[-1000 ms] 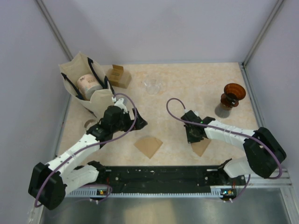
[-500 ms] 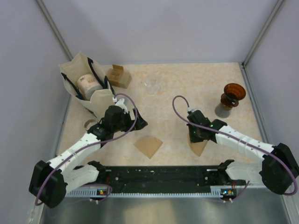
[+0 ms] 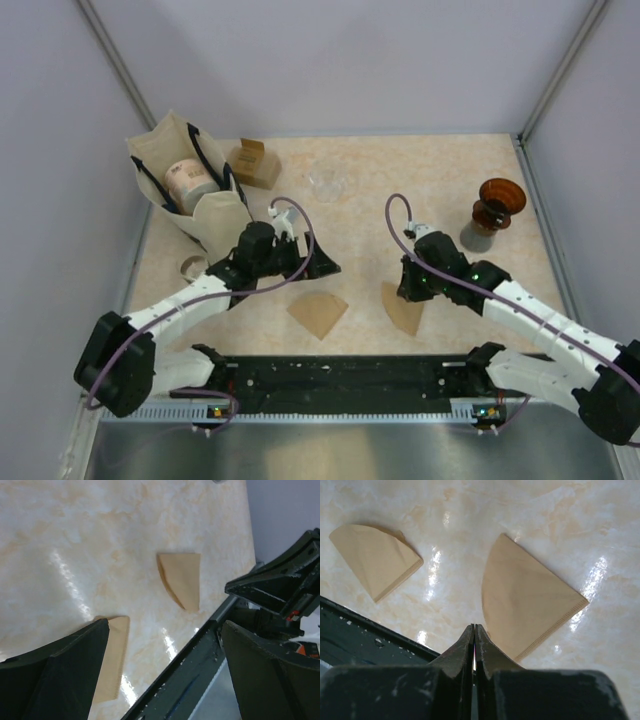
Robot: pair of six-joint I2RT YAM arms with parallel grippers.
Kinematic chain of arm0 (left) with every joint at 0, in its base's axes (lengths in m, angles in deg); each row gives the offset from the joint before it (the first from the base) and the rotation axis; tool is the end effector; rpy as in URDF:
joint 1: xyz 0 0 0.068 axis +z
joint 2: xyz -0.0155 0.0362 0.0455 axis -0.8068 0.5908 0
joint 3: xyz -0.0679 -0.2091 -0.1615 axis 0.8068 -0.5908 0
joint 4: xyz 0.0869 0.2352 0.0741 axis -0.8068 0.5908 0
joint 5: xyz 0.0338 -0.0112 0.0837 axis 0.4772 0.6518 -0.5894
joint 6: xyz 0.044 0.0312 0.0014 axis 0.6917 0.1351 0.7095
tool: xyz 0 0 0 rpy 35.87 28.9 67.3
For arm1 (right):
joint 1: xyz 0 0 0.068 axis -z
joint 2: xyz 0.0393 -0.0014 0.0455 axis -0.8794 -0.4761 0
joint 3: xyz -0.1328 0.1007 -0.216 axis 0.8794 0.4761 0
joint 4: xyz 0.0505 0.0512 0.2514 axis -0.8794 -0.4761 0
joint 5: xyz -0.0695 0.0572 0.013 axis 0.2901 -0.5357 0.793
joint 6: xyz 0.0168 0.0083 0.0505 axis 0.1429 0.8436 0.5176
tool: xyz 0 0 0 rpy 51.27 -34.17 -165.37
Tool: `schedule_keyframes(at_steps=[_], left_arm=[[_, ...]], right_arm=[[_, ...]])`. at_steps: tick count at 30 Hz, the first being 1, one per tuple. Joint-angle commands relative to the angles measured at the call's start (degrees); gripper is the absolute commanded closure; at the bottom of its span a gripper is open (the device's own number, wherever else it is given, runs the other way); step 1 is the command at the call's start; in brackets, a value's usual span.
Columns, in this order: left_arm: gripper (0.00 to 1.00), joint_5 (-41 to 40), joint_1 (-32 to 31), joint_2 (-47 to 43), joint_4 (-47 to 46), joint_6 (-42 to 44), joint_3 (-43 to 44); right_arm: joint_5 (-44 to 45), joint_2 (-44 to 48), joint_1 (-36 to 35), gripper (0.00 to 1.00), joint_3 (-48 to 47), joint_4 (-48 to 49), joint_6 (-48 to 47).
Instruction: Place the coffee filter in the dripper
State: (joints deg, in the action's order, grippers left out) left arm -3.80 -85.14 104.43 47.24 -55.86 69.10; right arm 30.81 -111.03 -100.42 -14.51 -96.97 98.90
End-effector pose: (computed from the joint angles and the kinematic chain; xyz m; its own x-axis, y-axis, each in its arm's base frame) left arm 0.2045 -0.1420 0.2259 -0.8329 -0.2093 -0.5123 0.3044 0.5998 -0.7400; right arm 0.1507 0.1221 0.2398 -0.8325 -0.0703 -0.5496 -0.2791 0.9101 0.3063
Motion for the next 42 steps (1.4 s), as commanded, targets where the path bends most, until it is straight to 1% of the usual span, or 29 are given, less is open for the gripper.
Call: schedule_keyframes(at_steps=[1,5,7,9,10,11,12,14,15,17,19,20,23,24,27,31,36,37,38,41,42], left_arm=[[0.01,4.76,-5.02,3.41,-10.20,-3.66,1.68],[0.01,2.74,-8.98,8.85,-10.38,-4.37,4.23],[0.01,1.86,-9.86,11.40,-7.32,-3.75,6.25],[0.01,1.77,-10.22,12.73,-6.77,-3.49,6.61],[0.01,1.94,-10.22,12.65,-7.38,-3.66,6.26],[0.01,1.77,-10.31,12.21,-7.65,-3.66,5.74],[0.01,1.33,-10.22,11.69,-7.48,-3.49,5.30],[0.01,-0.85,-10.22,10.37,-5.73,-2.70,5.20],[0.01,-2.00,-10.22,9.49,-4.41,-2.09,5.20],[0.01,-3.85,-10.22,8.26,-2.48,-0.86,4.94],[0.01,-5.17,-10.31,7.81,-0.54,0.29,4.85],[0.01,-5.70,-10.22,7.81,0.42,0.64,4.85],[0.01,-6.76,-10.22,7.90,2.28,1.08,4.85],[0.01,-6.93,-10.22,8.07,2.37,1.00,4.50],[0.01,-6.85,-10.22,7.81,1.93,0.38,3.80],[0.01,-7.37,-10.22,7.11,2.37,0.82,3.45],[0.01,-8.25,-10.22,7.11,3.16,1.52,4.50],[0.01,-8.34,-10.31,7.02,3.16,1.44,4.41],[0.01,-8.43,-10.22,7.11,3.16,1.52,4.59],[0.01,-8.86,-10.31,7.11,3.16,1.43,4.50],[0.01,-8.78,-10.31,7.02,3.24,1.43,4.50]], right_arm=[[-2.41,-1.01,0.35,1.00,-3.61,2.63,0.51],[-2.76,-1.62,0.35,1.00,-3.87,3.95,0.95],[-3.11,-2.50,0.35,1.00,-3.79,3.52,0.51],[-3.90,-4.51,0.36,0.99,-3.26,1.77,0.25],[-3.64,-5.83,0.44,0.80,-2.82,0.89,0.59],[-2.95,-6.80,0.36,0.54,-2.12,0.44,2.08],[-1.20,-7.60,0.35,0.40,-1.16,0.00,4.09],[0.75,-7.78,0.35,0.25,1.12,-0.09,8.75],[3.01,-7.52,0.35,0.24,2.09,0.08,9.82],[3.74,-6.47,0.35,0.20,3.68,1.57,9.57],[2.00,-6.02,0.18,0.06,5.17,4.55,6.68],[2.94,-6.80,-0.69,0.05,4.92,4.92,5.01],[9.00,-10.84,-5.96,0.04,1.85,3.17,2.01],[10.67,-12.68,-6.50,0.05,1.14,2.21,2.53],[13.75,-16.82,-6.50,0.10,0.78,1.76,3.59],[13.67,-19.73,-6.50,0.18,1.22,3.07,3.15],[12.36,-21.58,-6.50,0.35,2.19,5.01,3.23],[12.35,-21.84,-6.50,0.40,2.54,5.18,3.41],[12.09,-21.84,-6.50,0.47,2.80,5.45,3.50],[11.22,-21.93,-6.50,0.60,3.51,6.59,3.50],[11.12,-21.84,-6.50,0.67,3.42,6.59,3.50]])
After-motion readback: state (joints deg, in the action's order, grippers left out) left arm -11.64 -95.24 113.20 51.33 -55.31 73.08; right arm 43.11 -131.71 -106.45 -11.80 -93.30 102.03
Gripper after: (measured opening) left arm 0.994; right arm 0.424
